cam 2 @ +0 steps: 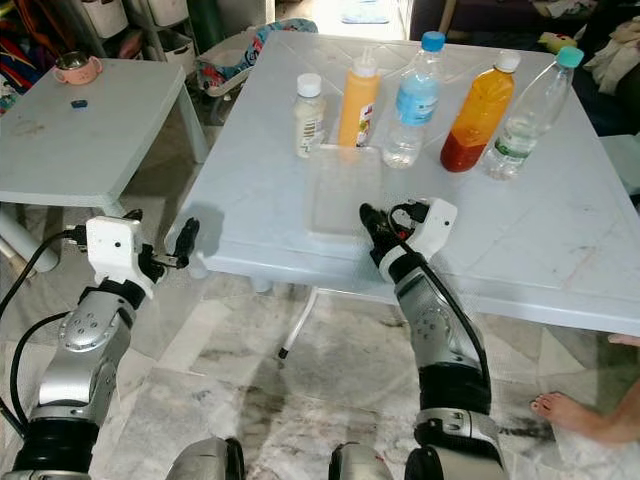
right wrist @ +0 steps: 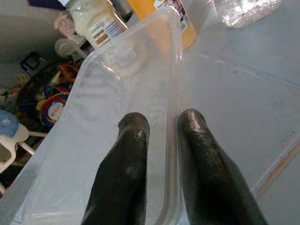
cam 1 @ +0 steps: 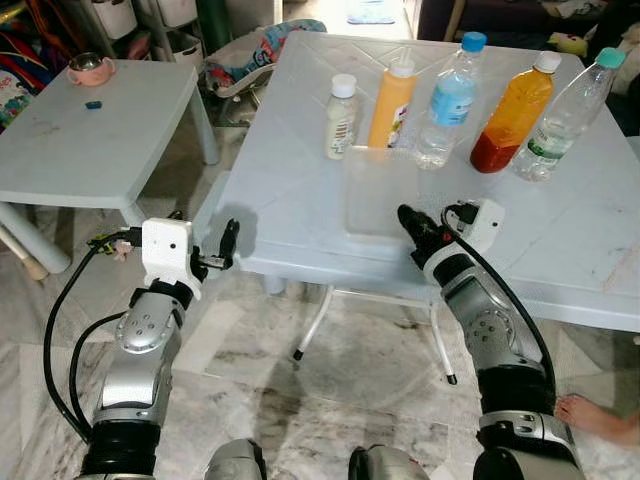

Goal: Restocking fridge

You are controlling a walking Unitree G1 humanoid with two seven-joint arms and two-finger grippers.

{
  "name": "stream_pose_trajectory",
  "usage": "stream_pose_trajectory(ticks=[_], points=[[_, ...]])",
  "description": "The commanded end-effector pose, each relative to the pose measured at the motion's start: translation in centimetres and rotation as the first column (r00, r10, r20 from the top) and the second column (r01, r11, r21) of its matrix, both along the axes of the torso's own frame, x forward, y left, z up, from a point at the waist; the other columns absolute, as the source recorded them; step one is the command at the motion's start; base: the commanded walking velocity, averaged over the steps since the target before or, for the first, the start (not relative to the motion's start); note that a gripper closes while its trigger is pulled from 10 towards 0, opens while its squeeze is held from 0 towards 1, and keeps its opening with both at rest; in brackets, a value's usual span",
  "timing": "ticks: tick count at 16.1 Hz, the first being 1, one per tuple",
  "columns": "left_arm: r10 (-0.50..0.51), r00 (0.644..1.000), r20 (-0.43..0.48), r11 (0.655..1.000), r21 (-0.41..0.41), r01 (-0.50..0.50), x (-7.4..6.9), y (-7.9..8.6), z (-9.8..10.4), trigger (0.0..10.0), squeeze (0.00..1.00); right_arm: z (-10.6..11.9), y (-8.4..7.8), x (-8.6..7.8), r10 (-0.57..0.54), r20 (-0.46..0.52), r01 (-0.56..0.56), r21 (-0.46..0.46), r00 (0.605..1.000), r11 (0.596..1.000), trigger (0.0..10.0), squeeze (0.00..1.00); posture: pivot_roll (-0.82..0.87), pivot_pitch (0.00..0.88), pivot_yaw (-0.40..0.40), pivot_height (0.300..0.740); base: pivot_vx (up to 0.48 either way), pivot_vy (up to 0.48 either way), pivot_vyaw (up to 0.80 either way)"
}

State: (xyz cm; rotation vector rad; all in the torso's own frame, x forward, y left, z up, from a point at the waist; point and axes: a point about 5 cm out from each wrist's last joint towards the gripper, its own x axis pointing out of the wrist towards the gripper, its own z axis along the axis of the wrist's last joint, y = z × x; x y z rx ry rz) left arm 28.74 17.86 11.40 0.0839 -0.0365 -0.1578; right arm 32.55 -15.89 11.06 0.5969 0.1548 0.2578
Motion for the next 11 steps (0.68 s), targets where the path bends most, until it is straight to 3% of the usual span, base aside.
stream_pose_trajectory(ticks=[1,3,4,5,11], points=[[0.002,1.0,-0.015,1.0,0.01,-0.002,0.09,0.03,-0.21,10.0,0.0,-0.79,0.19,-0.4,0.023,-0.04,-0.024,-0.011,0.999,1.0,10.0,1.0,-0.01,0.077,0.015,0.74,0.0,0.0,0.0],[0.001,1.0,-0.017,1.0,0.01,-0.001,0.1,0.02,-0.23,10.0,0.0,-0.71,0.14,-0.49,0.044,-0.04,-0.044,-0.006,0.998,0.999,10.0,1.0,-0.01,0.077,0.016,0.74,0.0,0.0,0.0],[0.0,1.0,-0.018,1.0,0.012,0.0,0.1,0.0,-0.24,10.0,0.0,-0.7,0.13,-0.57,0.054,-0.04,-0.054,0.001,0.998,0.999,10.0,0.78,-0.01,0.078,0.016,0.74,0.0,0.0,0.0],[0.0,1.0,-0.018,1.0,0.012,0.001,0.12,-0.01,-0.24,10.0,0.0,-0.63,0.17,-0.71,0.069,-0.038,-0.069,0.011,0.997,0.998,10.0,0.0,-0.01,0.078,0.017,0.74,0.0,0.0,0.0],[-0.006,1.0,-0.016,1.0,0.011,0.006,0.16,-0.18,-0.24,10.0,0.0,-0.21,0.35,-1.39,0.11,-0.019,-0.109,0.054,0.994,0.993,10.0,0.0,-0.01,0.08,0.02,0.74,0.0,0.0,0.0]])
